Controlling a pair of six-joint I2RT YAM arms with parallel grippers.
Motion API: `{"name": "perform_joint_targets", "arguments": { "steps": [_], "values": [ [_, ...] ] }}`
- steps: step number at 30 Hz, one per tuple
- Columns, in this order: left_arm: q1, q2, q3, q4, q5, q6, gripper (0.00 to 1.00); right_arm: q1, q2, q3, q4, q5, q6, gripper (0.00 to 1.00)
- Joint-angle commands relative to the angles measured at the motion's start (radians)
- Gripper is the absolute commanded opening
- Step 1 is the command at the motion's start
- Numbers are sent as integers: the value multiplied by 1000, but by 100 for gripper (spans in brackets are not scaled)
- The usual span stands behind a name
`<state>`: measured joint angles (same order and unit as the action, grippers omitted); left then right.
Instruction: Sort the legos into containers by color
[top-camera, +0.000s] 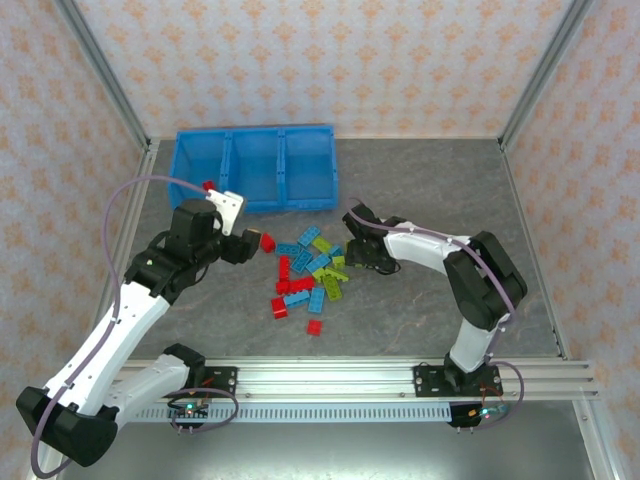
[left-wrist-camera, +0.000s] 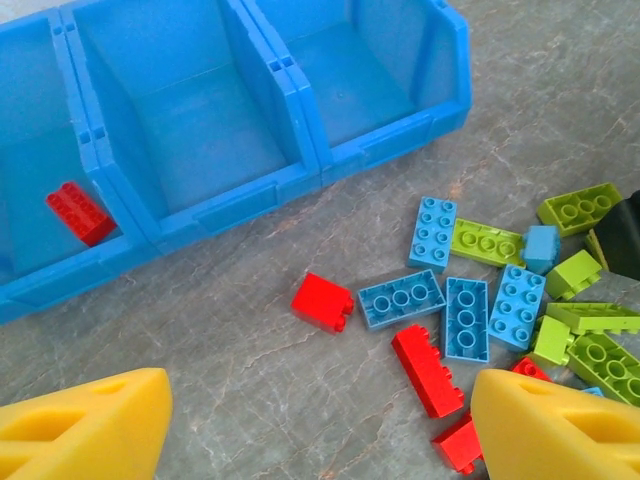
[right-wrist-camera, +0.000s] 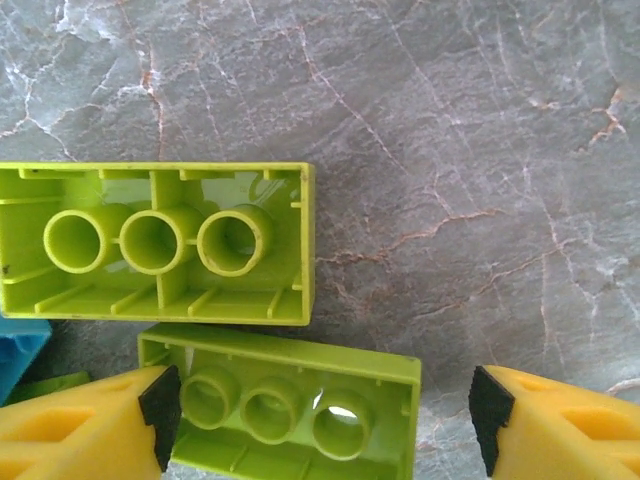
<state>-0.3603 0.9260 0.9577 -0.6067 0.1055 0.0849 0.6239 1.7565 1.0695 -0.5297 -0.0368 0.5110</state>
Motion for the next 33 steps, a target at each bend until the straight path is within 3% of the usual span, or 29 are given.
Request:
{"name": "perform_joint_targets", "arguments": {
  "steps": [1,4,9,20,25,28,33],
  "values": [
    [-5,-23,-15,-9,-51,27,79,5,-20,-13,-13,13,-4,81],
    [-5,-24,-20,-10,-70,29,80,5,24,-6,-3,-21,-10,80],
    [-5,-13,-23,-16,-101,27,80,5,38,-24,51,-60,25,69],
    [-5,7,-23,-22,-118,23,80,4,-138,-62,63,-8,25,22],
    [-5,5,-24,-18,-125,20,80,7,-296,-36,53,14,-1,18],
    [-5,4,-25,-15,-133,19,80,9,-361,-7,159,-14,-76,15],
    [-3,-7,-28,-12,-155,24,80,17,-256,175,314,-52,-191,12]
  ]
}}
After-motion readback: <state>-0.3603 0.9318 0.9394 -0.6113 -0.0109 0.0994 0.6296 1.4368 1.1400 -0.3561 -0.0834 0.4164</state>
